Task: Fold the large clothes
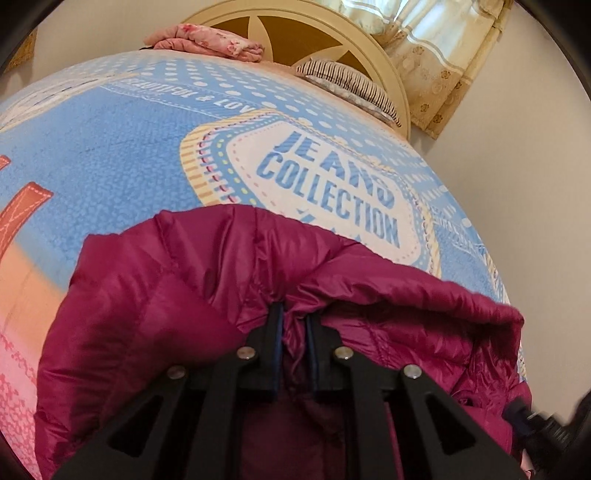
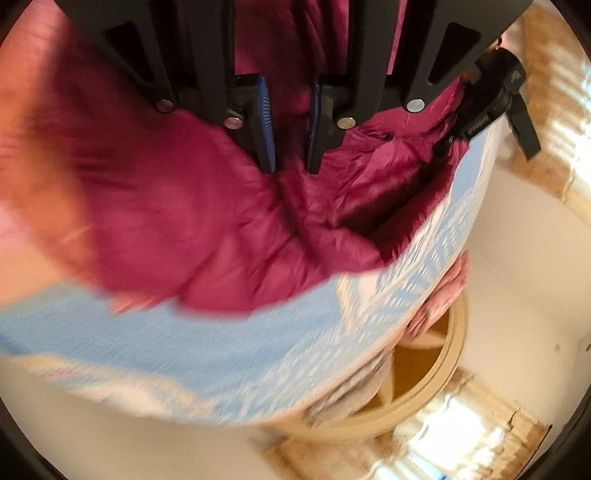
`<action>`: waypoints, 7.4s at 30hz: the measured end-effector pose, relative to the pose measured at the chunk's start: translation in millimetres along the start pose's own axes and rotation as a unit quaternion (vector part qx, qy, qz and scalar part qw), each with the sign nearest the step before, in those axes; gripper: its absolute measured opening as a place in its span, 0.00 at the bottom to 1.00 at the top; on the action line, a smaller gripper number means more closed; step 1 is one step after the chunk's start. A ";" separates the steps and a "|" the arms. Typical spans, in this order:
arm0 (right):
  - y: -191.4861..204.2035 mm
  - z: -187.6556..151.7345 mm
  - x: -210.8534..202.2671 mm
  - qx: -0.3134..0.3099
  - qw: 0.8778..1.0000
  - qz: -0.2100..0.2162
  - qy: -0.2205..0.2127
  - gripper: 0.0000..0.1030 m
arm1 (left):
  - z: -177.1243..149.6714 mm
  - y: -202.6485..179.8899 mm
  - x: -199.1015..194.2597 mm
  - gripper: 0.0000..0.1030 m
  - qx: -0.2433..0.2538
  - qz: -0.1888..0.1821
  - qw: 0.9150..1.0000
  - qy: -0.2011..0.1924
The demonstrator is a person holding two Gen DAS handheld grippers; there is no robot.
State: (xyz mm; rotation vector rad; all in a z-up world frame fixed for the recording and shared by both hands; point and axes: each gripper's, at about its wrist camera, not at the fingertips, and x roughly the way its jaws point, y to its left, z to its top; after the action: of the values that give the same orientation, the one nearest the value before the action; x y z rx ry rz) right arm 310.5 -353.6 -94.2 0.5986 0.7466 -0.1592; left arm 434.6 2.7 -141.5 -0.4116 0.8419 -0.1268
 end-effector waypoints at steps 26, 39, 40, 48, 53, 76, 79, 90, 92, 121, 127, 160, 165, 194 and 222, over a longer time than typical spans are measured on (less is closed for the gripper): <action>73.7 -5.2 89.4 -0.130 0.989 0.044 0.057 0.18 | -14.3 -4.1 -91.7 0.55 0.052 0.041 0.996 -0.061; 74.4 -7.6 87.3 -0.130 0.989 0.048 0.052 0.18 | 15.1 -79.8 29.6 0.67 0.167 0.129 0.977 0.003; 74.9 -7.7 87.1 -0.131 0.989 0.048 0.051 0.18 | 12.7 -69.8 35.5 0.68 0.149 0.116 0.982 0.013; 76.0 2.1 67.9 -0.119 0.991 0.048 0.046 0.18 | 10.6 -68.4 38.9 0.71 0.160 0.127 0.979 0.010; 85.1 12.4 51.1 -0.171 0.985 -0.022 0.006 0.28 | 8.3 -69.4 37.5 0.71 0.158 0.126 0.979 0.008; 53.1 -5.8 -55.0 -0.154 0.988 0.031 -0.011 0.49 | -27.2 5.5 -134.0 0.77 0.151 0.003 0.989 0.002; 23.2 -37.4 -123.7 -0.169 0.985 0.029 -0.022 0.50 | -48.5 47.7 -194.2 0.77 0.126 -0.042 0.991 -0.024; -100.6 -159.4 -309.0 -0.138 0.990 -0.021 0.005 0.52 | -142.2 132.9 -294.9 0.77 0.167 -0.123 0.978 -0.006; -107.4 -172.0 -334.2 -0.153 0.988 -0.029 0.010 0.52 | -158.0 138.8 -307.4 0.77 0.176 -0.135 0.975 0.003; -86.5 -282.2 -240.1 -0.271 0.955 -0.054 0.108 0.66 | -249.5 194.1 -256.3 0.76 0.083 -0.156 0.979 0.101; -85.2 -288.4 -228.9 -0.279 0.948 -0.032 0.148 0.30 | -250.5 194.0 -272.5 0.28 0.087 -0.204 0.970 0.095; -89.6 -161.6 -359.6 -0.073 0.976 0.204 0.007 0.05 | -124.0 124.1 -374.3 0.09 0.081 -0.317 0.945 -0.027; -64.8 -95.9 -311.5 -0.032 0.976 0.214 -0.007 0.05 | -76.0 114.5 -317.7 0.09 0.040 -0.247 0.968 -0.019; -87.6 26.6 -35.1 0.176 0.973 0.138 0.055 0.10 | 44.3 106.7 -91.3 0.24 -0.075 -0.123 0.980 0.140; 45.1 -16.6 -0.1 -0.192 0.980 -0.056 0.019 0.38 | -31.1 -22.6 -64.0 0.78 0.156 0.122 0.980 -0.006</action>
State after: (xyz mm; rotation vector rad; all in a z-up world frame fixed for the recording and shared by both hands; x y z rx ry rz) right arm 316.0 -307.1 -83.2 0.1920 0.8238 -0.1037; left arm 370.1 -10.1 -106.2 -0.0140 0.8375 -0.0279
